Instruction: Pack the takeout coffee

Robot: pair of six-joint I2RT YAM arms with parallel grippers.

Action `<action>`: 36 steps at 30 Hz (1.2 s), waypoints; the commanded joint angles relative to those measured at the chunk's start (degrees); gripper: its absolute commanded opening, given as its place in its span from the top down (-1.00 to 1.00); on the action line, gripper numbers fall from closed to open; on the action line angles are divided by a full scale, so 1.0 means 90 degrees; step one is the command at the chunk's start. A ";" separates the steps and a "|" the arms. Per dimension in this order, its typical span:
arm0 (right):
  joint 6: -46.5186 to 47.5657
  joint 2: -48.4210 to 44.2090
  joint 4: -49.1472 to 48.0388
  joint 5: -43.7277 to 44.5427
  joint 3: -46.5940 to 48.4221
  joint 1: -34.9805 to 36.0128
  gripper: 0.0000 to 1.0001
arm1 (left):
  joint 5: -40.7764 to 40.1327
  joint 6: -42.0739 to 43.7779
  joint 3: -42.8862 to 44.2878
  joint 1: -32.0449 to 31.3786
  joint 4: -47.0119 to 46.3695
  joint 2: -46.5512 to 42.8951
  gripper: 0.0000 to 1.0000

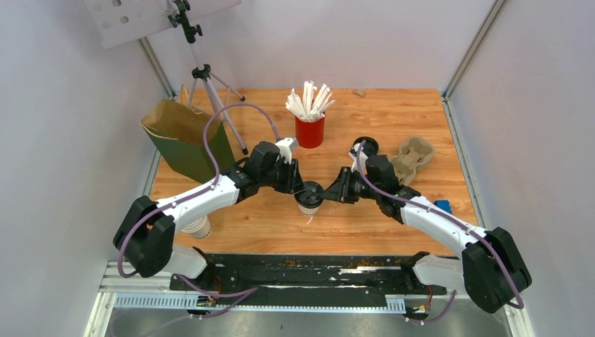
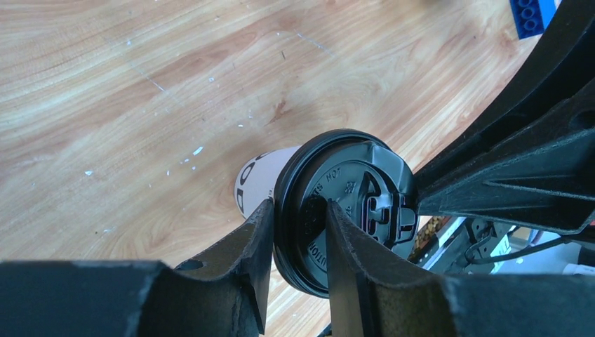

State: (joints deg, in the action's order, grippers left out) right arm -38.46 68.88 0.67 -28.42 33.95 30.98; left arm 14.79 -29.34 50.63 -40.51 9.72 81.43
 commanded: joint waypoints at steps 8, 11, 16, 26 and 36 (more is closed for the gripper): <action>0.0594 0.0188 0.1636 0.0664 0.0583 0.0000 0.60 | 0.0086 0.0366 0.0654 -0.0123 0.1501 0.0269 0.15; 0.0825 0.0205 0.2085 0.0602 0.1337 0.0002 0.53 | 0.0109 0.0511 0.1484 -0.0100 0.1905 0.0378 0.08; 0.1124 -0.0033 0.2771 0.0617 0.2109 0.0000 0.31 | 0.0149 0.0464 0.2599 -0.0089 0.2262 0.0361 0.00; 0.2326 -0.0185 0.3003 0.1225 0.2776 0.0476 -0.63 | -0.1471 0.0797 0.3821 -0.0077 0.3480 -0.0517 -0.26; 0.3449 0.1021 0.3656 0.2549 0.3964 0.1706 -1.00 | -0.2672 0.1229 0.3813 -0.0070 0.4203 -0.2480 -1.00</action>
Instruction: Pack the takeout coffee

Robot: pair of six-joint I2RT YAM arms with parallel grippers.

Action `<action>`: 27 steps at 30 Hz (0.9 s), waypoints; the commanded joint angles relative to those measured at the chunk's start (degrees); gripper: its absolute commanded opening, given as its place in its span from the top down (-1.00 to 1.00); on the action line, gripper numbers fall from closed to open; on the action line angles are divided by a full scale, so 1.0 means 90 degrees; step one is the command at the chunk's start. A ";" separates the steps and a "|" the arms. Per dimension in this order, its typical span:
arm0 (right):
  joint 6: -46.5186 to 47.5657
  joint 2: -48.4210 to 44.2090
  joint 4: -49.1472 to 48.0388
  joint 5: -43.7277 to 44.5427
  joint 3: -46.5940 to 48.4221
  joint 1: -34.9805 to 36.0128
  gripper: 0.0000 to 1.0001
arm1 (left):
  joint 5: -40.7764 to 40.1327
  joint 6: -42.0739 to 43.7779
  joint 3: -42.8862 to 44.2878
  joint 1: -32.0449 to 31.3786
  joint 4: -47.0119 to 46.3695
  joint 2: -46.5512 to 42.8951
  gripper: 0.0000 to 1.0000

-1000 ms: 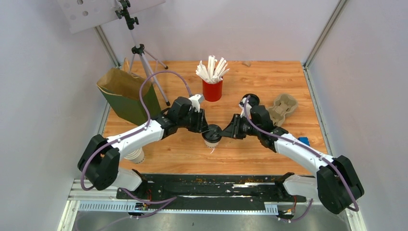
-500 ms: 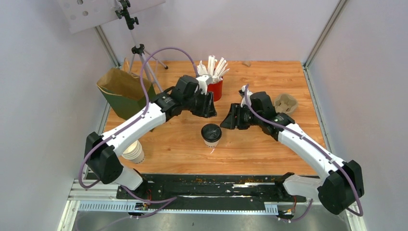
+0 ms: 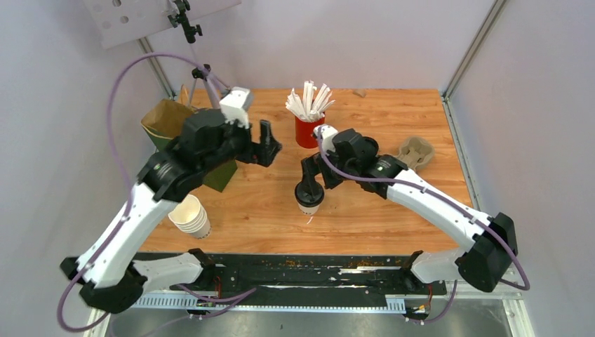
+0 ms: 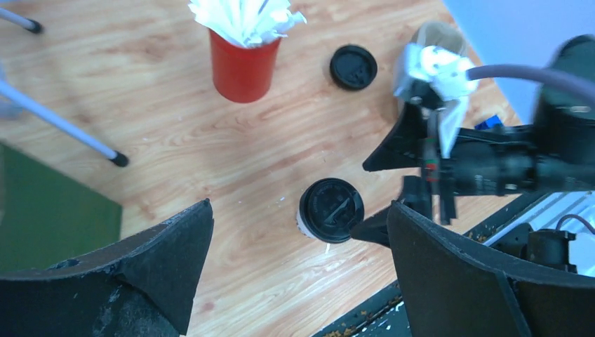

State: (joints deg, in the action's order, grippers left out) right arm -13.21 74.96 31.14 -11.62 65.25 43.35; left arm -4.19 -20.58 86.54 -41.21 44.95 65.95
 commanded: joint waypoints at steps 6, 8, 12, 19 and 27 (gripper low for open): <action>0.0925 0.0947 0.0451 0.1010 0.0770 0.0672 -0.99 | -0.0913 0.0317 -0.0911 -0.0001 0.0317 -0.1818 -1.00; 0.0981 0.1116 0.0518 0.1124 0.0815 0.0749 -0.96 | -0.1039 0.0364 -0.1097 -0.0001 0.0304 -0.2050 -1.00; 0.1038 0.1412 0.0738 0.1289 0.0957 0.0865 -0.94 | -0.1235 0.0464 -0.1426 -0.0001 0.0270 -0.2406 -1.00; 0.1082 0.1534 0.0715 0.1615 0.0922 0.0915 -0.89 | -0.1282 0.0551 -0.1652 0.0005 0.0229 -0.2518 -1.00; 0.0981 0.1380 0.0805 0.1549 0.1047 0.0935 -1.00 | -0.1409 0.0669 -0.1774 0.0000 0.0207 -0.2606 -1.00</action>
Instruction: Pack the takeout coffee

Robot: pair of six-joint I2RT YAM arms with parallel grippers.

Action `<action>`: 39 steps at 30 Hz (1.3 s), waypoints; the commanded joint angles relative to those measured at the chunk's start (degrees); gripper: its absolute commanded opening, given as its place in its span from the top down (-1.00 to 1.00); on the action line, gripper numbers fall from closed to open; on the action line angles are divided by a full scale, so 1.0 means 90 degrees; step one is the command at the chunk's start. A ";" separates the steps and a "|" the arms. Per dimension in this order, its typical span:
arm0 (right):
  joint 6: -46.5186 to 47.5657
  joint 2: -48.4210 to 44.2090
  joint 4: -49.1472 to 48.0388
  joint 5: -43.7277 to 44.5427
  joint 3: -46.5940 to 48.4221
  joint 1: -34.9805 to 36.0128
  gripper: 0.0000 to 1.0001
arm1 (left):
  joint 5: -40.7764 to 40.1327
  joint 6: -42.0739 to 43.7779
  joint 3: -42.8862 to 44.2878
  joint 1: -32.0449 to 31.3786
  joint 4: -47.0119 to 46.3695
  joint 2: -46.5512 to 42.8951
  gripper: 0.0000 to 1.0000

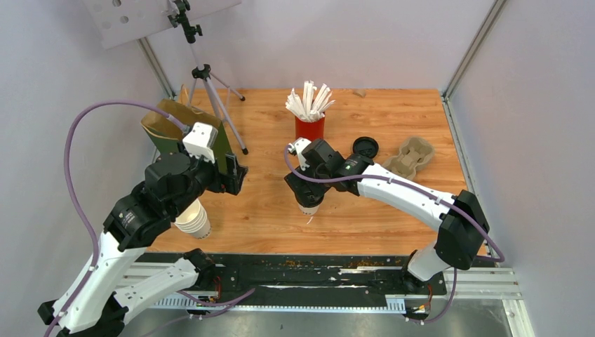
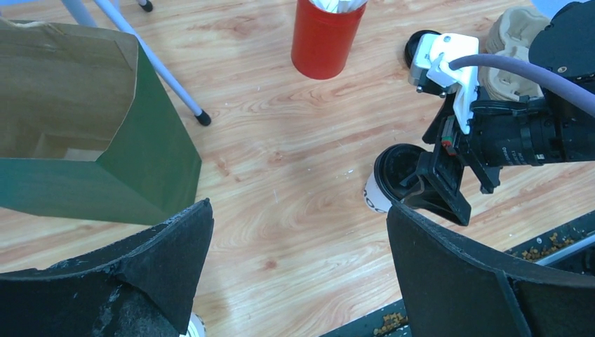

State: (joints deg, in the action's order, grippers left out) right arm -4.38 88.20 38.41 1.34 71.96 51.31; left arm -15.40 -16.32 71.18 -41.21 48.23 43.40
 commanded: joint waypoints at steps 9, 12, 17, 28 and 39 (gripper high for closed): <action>-0.0055 0.0252 0.0025 0.0075 0.0239 0.0048 -0.92 | -0.0318 0.0259 -0.0164 0.0005 -0.0121 -0.0269 -1.00; -0.0067 0.0287 -0.0023 0.0033 0.0209 0.0051 -0.85 | -0.0373 0.0286 -0.0179 -0.0001 -0.0105 -0.0318 -1.00; -0.0113 0.0336 -0.0040 -0.0001 0.0105 0.0051 -0.71 | -0.0434 0.0319 -0.0174 0.0006 -0.0110 -0.0326 -1.00; -0.0414 -0.0188 0.0463 0.0623 -0.0018 -0.0111 -0.45 | -0.0485 0.0385 -0.0239 0.0003 -0.0228 -0.0274 -1.00; -0.0657 -0.1046 0.1082 0.0710 -0.0472 -0.0780 -0.43 | -0.0503 0.0368 -0.0404 0.0004 -0.0261 -0.0327 -1.00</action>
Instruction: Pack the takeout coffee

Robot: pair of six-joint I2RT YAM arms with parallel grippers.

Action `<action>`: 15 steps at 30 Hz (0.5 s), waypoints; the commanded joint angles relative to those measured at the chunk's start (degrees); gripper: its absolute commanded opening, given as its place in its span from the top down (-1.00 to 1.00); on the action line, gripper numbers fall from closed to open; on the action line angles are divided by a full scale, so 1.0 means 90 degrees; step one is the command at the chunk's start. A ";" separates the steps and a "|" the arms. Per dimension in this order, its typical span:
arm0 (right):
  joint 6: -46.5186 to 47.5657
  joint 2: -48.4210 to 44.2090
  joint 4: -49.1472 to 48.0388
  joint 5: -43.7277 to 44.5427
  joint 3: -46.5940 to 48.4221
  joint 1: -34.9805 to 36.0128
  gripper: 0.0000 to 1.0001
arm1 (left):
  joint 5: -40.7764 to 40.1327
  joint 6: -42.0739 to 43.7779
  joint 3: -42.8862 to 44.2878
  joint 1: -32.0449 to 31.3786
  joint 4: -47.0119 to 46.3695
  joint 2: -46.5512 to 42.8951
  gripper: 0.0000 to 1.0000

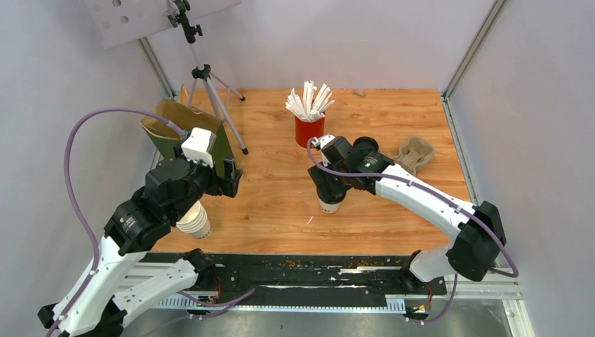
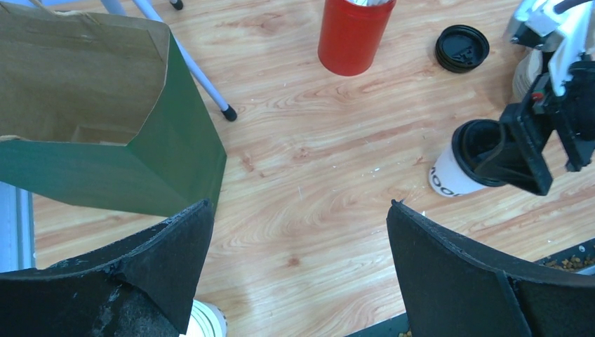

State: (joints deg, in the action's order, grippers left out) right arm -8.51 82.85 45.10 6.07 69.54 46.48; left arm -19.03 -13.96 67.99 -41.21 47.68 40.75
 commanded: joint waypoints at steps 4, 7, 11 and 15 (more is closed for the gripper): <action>-0.0443 -0.0886 0.0791 0.0384 -0.0510 -0.0836 -0.43 | -0.0107 0.0097 -0.0073 0.0005 -0.0200 -0.0053 -1.00; -0.0510 -0.1353 0.0907 0.0315 -0.0885 -0.1462 -0.43 | -0.0089 0.0077 -0.0100 0.0000 -0.0200 -0.0056 -1.00; -0.0630 -0.1908 0.0950 0.0372 -0.1281 -0.2223 -0.44 | -0.0060 0.0043 -0.0154 -0.0001 -0.0214 -0.0086 -1.00; -0.0659 -0.2199 0.0584 0.0342 -0.1583 -0.2516 -0.44 | -0.0023 0.0001 -0.0190 0.0001 -0.0263 -0.0095 -1.00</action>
State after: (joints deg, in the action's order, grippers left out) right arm -12.60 65.52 52.84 8.49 56.99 25.41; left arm -19.38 -13.98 66.63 -41.21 47.70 40.45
